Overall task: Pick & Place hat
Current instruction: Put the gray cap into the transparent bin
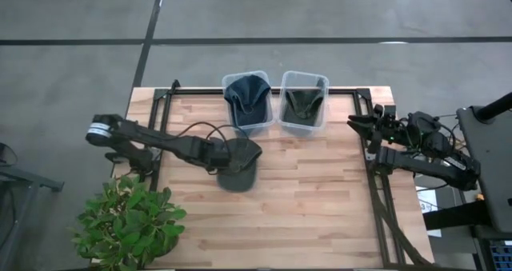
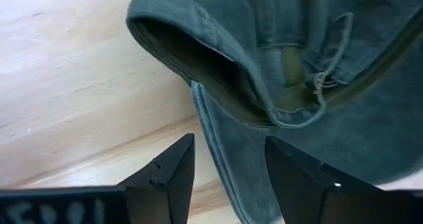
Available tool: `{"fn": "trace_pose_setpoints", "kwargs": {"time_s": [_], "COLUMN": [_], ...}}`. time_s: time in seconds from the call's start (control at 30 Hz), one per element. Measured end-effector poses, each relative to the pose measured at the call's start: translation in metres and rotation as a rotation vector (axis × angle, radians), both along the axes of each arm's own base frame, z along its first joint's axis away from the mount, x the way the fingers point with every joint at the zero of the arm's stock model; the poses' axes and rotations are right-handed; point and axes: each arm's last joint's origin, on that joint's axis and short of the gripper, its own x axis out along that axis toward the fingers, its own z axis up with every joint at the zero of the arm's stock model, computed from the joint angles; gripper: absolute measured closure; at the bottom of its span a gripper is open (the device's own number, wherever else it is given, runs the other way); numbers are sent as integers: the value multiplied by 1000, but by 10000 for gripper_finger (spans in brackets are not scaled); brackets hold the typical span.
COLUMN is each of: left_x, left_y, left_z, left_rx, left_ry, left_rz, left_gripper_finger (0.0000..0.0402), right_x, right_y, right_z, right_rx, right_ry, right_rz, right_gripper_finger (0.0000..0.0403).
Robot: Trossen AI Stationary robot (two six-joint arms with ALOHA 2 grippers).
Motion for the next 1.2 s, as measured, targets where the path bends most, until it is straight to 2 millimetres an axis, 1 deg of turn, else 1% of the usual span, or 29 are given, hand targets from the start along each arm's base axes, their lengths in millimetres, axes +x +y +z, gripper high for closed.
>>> {"fn": "trace_pose_setpoints", "kwargs": {"time_s": [0.2,0.47,0.6,0.67,0.77,0.87,0.9,1.03,1.1,1.2], "left_x": [1,14,18,18,19,18,18,14,12,7], "left_y": [2,1,1,1,1,0,0,0,1,1], "left_z": [-12,-32,-42,-43,-45,-42,-39,-25,-13,10], "left_rx": [9,2,-3,-16,-48,-57,-60,-67,-70,-76], "left_ry": [46,-30,-4,2,5,-11,-27,-61,-102,-178], "left_rz": [9,6,9,8,17,20,23,20,18,14], "left_gripper_finger": [226,226,228,241,288,362,380,390,395,395], "right_x": [0,0,0,0,0,0,0,0,0,0], "right_y": [0,0,0,0,0,0,0,0,0,0], "right_z": [0,0,0,0,0,0,0,0,0,0], "right_rx": [0,15,19,19,24,37,43,50,50,55], "right_ry": [0,-6,-7,-7,-10,-14,-16,-19,-19,-21], "right_rz": [3,19,19,19,18,18,18,16,17,16], "right_gripper_finger": [273,273,273,273,273,273,273,273,273,273]}}
